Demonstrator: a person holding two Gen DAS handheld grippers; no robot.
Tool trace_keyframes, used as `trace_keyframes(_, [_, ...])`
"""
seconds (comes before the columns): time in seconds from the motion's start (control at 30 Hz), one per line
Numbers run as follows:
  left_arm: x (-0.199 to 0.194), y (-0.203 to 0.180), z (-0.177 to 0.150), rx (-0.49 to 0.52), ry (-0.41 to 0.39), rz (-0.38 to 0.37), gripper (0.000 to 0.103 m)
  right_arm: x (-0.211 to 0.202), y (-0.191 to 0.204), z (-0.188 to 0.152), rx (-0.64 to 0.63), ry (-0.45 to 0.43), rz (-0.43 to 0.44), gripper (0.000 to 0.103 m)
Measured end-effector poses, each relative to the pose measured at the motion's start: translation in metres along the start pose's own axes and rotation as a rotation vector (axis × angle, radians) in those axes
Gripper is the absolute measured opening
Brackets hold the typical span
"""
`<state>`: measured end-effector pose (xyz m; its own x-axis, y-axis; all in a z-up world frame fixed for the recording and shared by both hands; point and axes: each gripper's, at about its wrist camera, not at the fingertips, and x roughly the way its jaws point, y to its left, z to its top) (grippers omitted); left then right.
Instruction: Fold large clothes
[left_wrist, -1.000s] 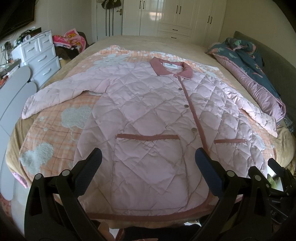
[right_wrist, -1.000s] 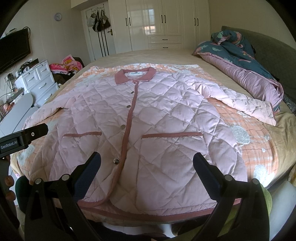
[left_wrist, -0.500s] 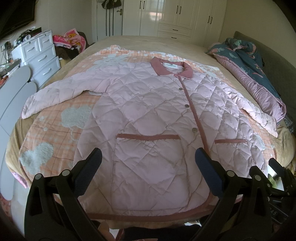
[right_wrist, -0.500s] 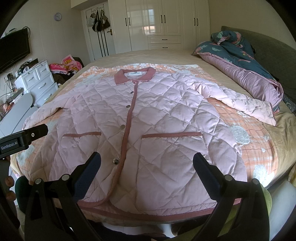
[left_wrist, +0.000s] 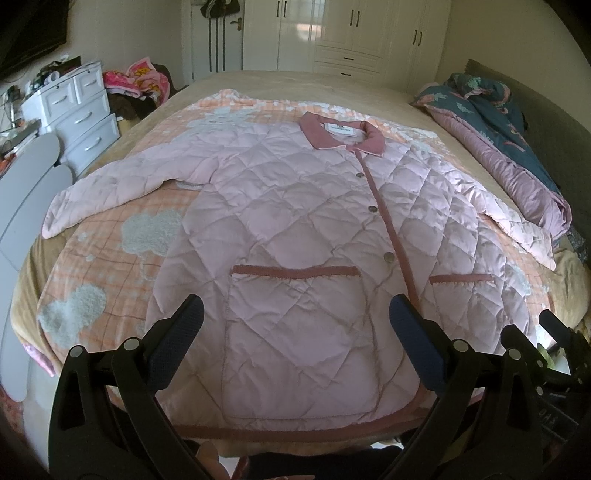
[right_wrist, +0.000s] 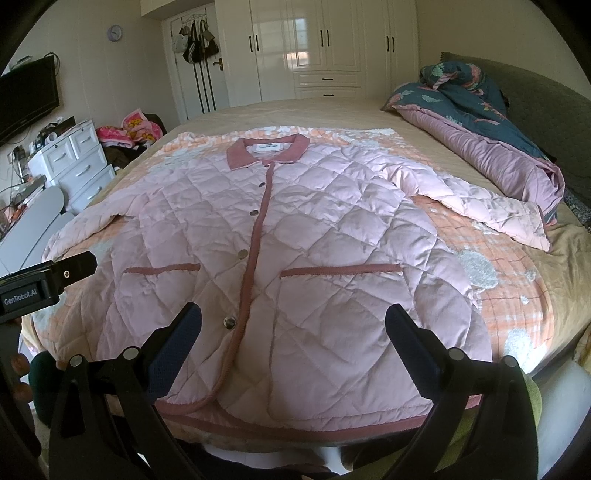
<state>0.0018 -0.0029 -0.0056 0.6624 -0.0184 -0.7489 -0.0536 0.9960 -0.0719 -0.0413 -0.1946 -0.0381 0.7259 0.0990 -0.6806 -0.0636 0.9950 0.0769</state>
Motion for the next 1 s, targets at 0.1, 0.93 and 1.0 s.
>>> trace_keyframes(0.1, [0.000, 0.000, 0.000, 0.000, 0.000, 0.001, 0.094, 0.001, 0.000, -0.001, 0.000, -0.001, 0.000, 0.099])
trace_keyframes(0.93, [0.027, -0.008, 0.038, 0.024, 0.009, 0.023, 0.094, 0.030, -0.022, 0.045, 0.029, 0.021, -0.001, 0.099])
trace_keyframes(1.0, [0.031, -0.011, 0.045, 0.028, 0.002, 0.032, 0.094, 0.035, -0.026, 0.054, 0.044, 0.027, 0.010, 0.099])
